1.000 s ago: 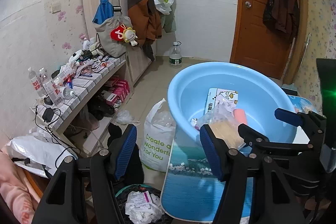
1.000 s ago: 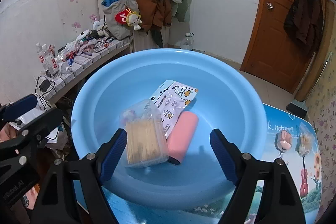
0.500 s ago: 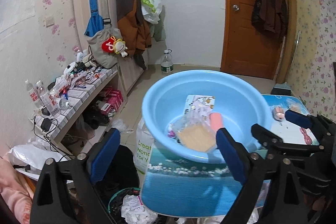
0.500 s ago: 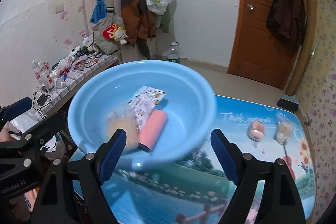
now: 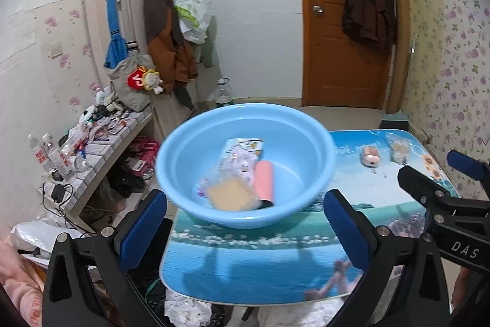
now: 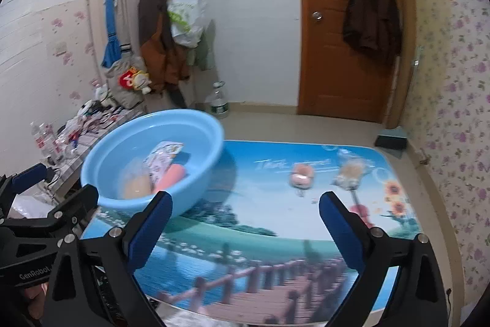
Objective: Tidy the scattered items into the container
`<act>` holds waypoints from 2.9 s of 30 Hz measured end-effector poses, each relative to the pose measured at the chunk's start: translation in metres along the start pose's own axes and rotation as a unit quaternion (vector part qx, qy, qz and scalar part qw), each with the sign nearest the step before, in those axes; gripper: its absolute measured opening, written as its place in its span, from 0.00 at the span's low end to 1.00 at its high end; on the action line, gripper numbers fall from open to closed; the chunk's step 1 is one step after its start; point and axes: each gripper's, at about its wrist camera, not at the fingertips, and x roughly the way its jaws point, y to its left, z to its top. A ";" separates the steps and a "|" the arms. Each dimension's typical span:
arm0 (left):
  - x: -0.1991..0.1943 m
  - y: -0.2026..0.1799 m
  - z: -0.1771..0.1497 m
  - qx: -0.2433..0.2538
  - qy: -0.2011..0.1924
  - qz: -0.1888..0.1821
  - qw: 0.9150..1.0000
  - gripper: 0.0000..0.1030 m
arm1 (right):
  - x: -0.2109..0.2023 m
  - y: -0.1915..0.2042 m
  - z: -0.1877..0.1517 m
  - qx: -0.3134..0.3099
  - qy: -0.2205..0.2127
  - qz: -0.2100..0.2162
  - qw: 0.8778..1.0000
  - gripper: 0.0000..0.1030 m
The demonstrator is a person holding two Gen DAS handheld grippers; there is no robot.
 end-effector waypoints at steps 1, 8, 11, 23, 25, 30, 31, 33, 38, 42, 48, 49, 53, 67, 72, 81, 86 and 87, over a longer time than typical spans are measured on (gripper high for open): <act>-0.001 -0.005 0.000 0.002 0.000 -0.003 1.000 1.00 | 0.000 -0.002 0.000 0.003 -0.002 -0.005 1.000 0.97; -0.004 -0.037 -0.002 0.022 -0.004 -0.024 0.999 1.00 | -0.016 -0.045 -0.010 0.046 -0.008 -0.026 0.999 1.00; -0.004 -0.049 -0.004 0.028 -0.003 -0.034 0.999 1.00 | -0.015 -0.058 -0.014 0.057 -0.004 -0.034 0.998 1.00; -0.006 -0.076 -0.005 0.047 -0.004 -0.053 0.997 1.00 | -0.011 -0.094 -0.027 0.088 0.006 -0.056 0.994 1.00; -0.005 -0.076 -0.005 0.049 -0.002 -0.052 0.997 1.00 | -0.009 -0.097 -0.028 0.093 0.008 -0.055 0.994 1.00; -0.001 -0.077 -0.007 0.047 0.004 -0.052 0.998 1.00 | -0.002 -0.099 -0.033 0.099 0.016 -0.055 0.993 1.00; -0.001 -0.077 -0.007 0.048 0.005 -0.052 0.997 1.00 | -0.001 -0.099 -0.033 0.099 0.016 -0.055 0.993 1.00; 0.000 -0.079 -0.007 0.051 0.005 -0.053 0.997 1.00 | 0.001 -0.101 -0.034 0.100 0.017 -0.056 0.993 1.00; 0.003 -0.092 -0.002 0.061 0.002 -0.061 0.996 1.00 | 0.003 -0.112 -0.036 0.114 0.016 -0.069 0.991 1.00; 0.009 -0.107 0.004 0.071 -0.001 -0.073 0.995 1.00 | 0.004 -0.125 -0.037 0.119 0.014 -0.082 0.989 1.00; 0.024 -0.132 0.009 0.091 0.004 -0.085 0.992 1.00 | 0.012 -0.147 -0.041 0.123 0.015 -0.107 0.986 1.00; 0.027 -0.137 0.010 0.093 0.006 -0.087 0.992 1.00 | 0.012 -0.150 -0.041 0.123 0.014 -0.111 0.986 1.00; 0.041 -0.155 0.010 0.105 0.016 -0.101 0.989 1.00 | 0.018 -0.164 -0.041 0.122 0.013 -0.118 0.985 1.00; 0.111 -0.206 0.019 0.127 0.054 -0.124 0.983 1.00 | 0.067 -0.204 -0.033 0.116 0.034 -0.117 0.986 0.99; 0.137 -0.218 0.024 0.120 0.064 -0.129 0.982 1.00 | 0.078 -0.219 -0.029 0.122 0.033 -0.126 0.984 0.99; 0.184 -0.232 0.032 0.099 0.096 -0.127 0.982 0.98 | 0.099 -0.232 -0.030 0.132 0.047 -0.135 0.981 0.99; 0.203 -0.233 0.035 0.098 0.110 -0.121 0.982 0.94 | 0.112 -0.234 -0.029 0.129 0.055 -0.134 0.981 0.99; 0.205 -0.232 0.036 0.095 0.112 -0.121 0.982 0.94 | 0.115 -0.235 -0.028 0.131 0.055 -0.134 0.981 0.99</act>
